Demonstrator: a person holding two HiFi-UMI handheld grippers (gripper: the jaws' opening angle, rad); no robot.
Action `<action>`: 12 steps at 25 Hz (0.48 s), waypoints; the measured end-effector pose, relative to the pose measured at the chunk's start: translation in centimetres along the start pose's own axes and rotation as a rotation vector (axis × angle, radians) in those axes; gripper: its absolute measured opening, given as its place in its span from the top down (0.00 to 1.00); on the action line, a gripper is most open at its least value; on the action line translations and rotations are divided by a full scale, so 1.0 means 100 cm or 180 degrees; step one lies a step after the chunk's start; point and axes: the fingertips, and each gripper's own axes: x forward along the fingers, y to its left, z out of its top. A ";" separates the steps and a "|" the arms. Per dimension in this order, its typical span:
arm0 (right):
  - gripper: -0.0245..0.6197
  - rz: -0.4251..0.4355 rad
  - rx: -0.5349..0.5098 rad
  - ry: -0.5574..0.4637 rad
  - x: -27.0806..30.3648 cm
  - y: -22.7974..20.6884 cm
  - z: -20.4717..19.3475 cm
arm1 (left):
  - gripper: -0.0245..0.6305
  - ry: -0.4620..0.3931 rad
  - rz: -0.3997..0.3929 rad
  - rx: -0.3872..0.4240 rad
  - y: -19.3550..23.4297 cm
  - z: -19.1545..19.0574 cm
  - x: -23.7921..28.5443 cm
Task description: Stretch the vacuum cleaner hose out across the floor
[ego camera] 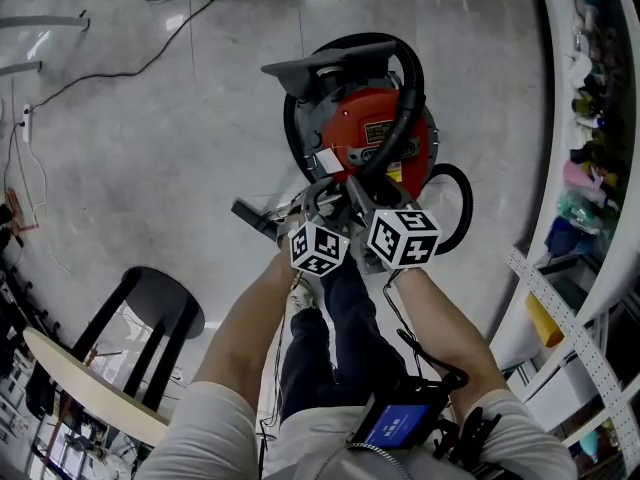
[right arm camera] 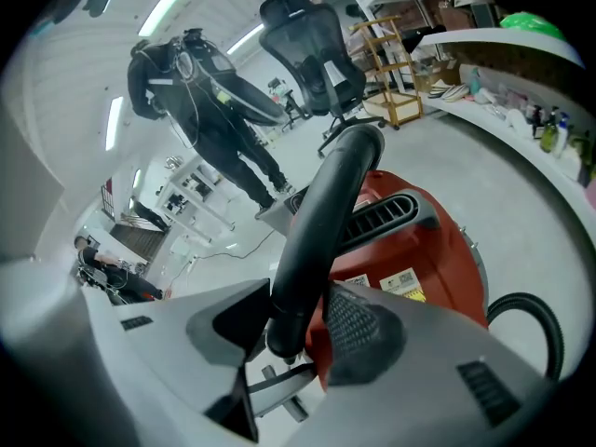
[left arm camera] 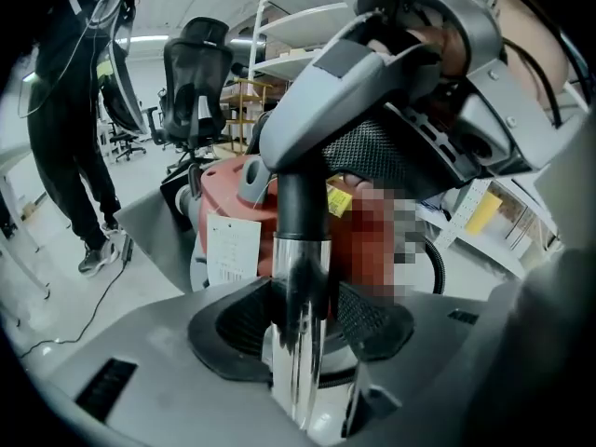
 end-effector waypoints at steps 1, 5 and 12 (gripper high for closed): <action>0.69 0.0020 0.0010 0.0011 -0.001 0.002 0.000 | 0.69 -0.0003 0.0010 -0.0002 0.001 0.001 -0.001; 0.70 0.0142 0.0012 0.0027 -0.008 0.013 -0.001 | 0.69 -0.0036 0.0022 0.0021 0.002 0.004 -0.003; 0.71 0.0398 -0.0094 0.0055 -0.028 0.042 -0.010 | 0.69 -0.0070 -0.0024 0.0099 -0.007 0.008 -0.013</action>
